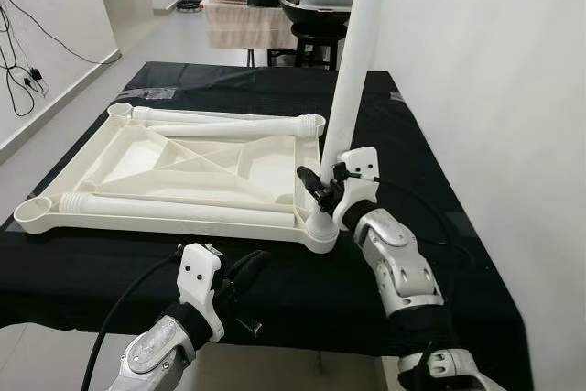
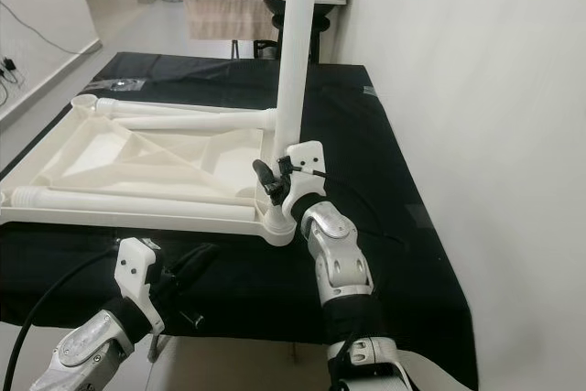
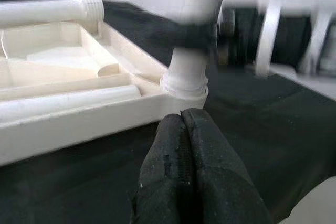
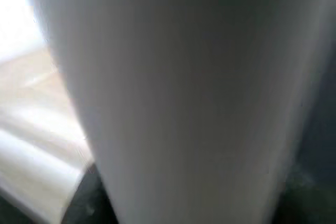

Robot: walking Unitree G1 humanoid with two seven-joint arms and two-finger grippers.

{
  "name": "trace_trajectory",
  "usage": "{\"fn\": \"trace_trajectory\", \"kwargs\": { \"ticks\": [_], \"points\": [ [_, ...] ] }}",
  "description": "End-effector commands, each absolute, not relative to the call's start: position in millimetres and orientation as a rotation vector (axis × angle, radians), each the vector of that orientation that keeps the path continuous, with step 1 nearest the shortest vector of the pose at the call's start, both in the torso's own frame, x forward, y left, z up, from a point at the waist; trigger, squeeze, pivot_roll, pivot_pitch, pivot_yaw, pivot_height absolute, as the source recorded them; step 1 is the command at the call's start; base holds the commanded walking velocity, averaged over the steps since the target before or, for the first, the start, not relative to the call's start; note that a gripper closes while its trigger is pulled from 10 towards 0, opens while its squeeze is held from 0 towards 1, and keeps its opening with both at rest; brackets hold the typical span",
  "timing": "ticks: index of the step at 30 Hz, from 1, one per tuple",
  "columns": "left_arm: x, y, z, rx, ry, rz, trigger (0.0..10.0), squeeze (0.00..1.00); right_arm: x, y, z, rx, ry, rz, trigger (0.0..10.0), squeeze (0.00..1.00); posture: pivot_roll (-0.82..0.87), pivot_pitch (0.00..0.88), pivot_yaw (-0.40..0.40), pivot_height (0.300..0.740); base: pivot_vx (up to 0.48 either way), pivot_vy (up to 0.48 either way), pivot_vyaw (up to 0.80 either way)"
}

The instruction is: Building children table

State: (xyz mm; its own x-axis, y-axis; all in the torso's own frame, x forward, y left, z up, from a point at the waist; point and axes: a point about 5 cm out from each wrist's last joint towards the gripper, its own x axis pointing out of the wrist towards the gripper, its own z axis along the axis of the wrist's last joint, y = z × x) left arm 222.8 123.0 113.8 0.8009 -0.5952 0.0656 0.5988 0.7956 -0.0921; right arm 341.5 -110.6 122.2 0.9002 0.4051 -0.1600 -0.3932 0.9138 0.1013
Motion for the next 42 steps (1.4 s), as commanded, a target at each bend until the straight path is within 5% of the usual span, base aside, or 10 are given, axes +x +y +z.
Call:
{"fn": "trace_trajectory", "kwargs": {
  "ticks": [1,3,5,6,16,17,19,20,36,42],
  "points": [
    [223,122,111,-0.107,-0.019,-0.645,10.0,0.0,342,-106,131,0.109,0.158,0.528,10.0,1.0,0.09,0.026,-0.037,0.74,0.0,0.0,0.0],
    [224,121,111,-0.109,-0.018,-0.649,10.0,0.0,343,-105,144,0.116,0.095,0.637,10.0,1.0,0.09,0.026,-0.039,0.74,0.0,0.0,0.0],
    [224,120,111,-0.111,-0.017,-0.651,10.0,0.0,344,-108,159,0.1,0.026,0.814,10.0,0.13,0.1,0.021,-0.042,0.74,0.0,0.0,0.0],
    [225,120,111,-0.111,-0.018,-0.651,10.0,0.0,344,-110,162,0.077,0.018,0.896,10.0,0.0,0.1,0.02,-0.044,0.74,0.0,0.0,0.0],
    [225,118,110,-0.112,-0.021,-0.649,10.0,0.0,359,-116,158,0.018,0.089,1.095,10.0,0.0,0.11,0.012,-0.049,0.74,0.0,0.0,0.0],
    [225,118,110,-0.112,-0.021,-0.65,10.0,0.0,360,-116,158,0.029,0.101,1.108,3.5,0.0,0.11,0.013,-0.049,0.74,0.0,0.0,0.0],
    [225,118,110,-0.112,-0.021,-0.65,10.0,0.0,360,-116,158,0.037,0.108,1.117,3.5,0.0,0.11,0.013,-0.049,0.74,0.0,0.0,0.0],
    [225,118,110,-0.112,-0.02,-0.65,10.0,0.0,362,-117,159,0.045,0.104,1.111,0.0,0.0,0.11,0.013,-0.049,0.74,0.0,0.0,0.0],
    [223,118,111,-0.12,-0.022,-0.648,10.0,0.0,359,-145,135,-0.036,0.106,0.493,0.0,0.0,0.1,0.035,-0.066,0.74,0.0,0.0,0.0],
    [224,119,110,-0.125,-0.019,-0.65,10.0,0.0,322,-98,122,0.089,0.092,0.343,0.0,0.0,0.09,0.032,-0.059,0.74,0.0,0.0,0.0]
  ]
}}
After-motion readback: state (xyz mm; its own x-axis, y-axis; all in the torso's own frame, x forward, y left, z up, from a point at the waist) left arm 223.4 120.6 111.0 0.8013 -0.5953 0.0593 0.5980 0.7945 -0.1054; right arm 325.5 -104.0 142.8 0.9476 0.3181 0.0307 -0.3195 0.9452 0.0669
